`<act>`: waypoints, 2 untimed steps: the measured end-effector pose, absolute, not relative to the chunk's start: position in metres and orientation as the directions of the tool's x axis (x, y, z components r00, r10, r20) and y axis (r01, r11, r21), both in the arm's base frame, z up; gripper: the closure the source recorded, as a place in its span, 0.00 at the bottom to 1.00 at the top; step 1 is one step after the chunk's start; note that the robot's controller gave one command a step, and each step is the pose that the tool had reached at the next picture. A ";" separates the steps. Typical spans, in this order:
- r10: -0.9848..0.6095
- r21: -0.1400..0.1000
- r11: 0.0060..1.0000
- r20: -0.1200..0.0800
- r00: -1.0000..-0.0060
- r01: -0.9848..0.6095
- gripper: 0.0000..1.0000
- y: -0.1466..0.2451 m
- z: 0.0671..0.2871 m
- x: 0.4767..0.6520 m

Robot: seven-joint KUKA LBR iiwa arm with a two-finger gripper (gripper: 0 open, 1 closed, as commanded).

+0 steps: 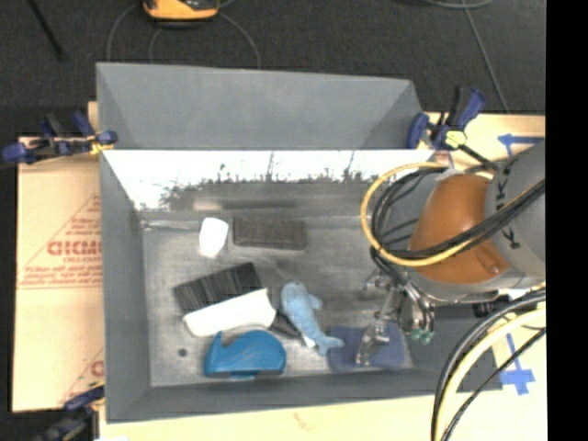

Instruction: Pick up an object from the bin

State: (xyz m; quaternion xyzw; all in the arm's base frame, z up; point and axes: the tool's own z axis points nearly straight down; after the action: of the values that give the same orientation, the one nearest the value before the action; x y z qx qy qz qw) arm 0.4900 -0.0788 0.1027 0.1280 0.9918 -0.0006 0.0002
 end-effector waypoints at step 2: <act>0.261 0.001 0.965 -0.010 -0.965 0.261 0.00 -0.066 0.072 0.481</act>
Offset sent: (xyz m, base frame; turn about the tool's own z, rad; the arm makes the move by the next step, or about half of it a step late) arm -0.0120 0.0152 -0.0327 0.0063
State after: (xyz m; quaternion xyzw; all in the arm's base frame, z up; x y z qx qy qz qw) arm 0.4814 -0.0656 0.0718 0.1316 0.9913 -0.0004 0.0050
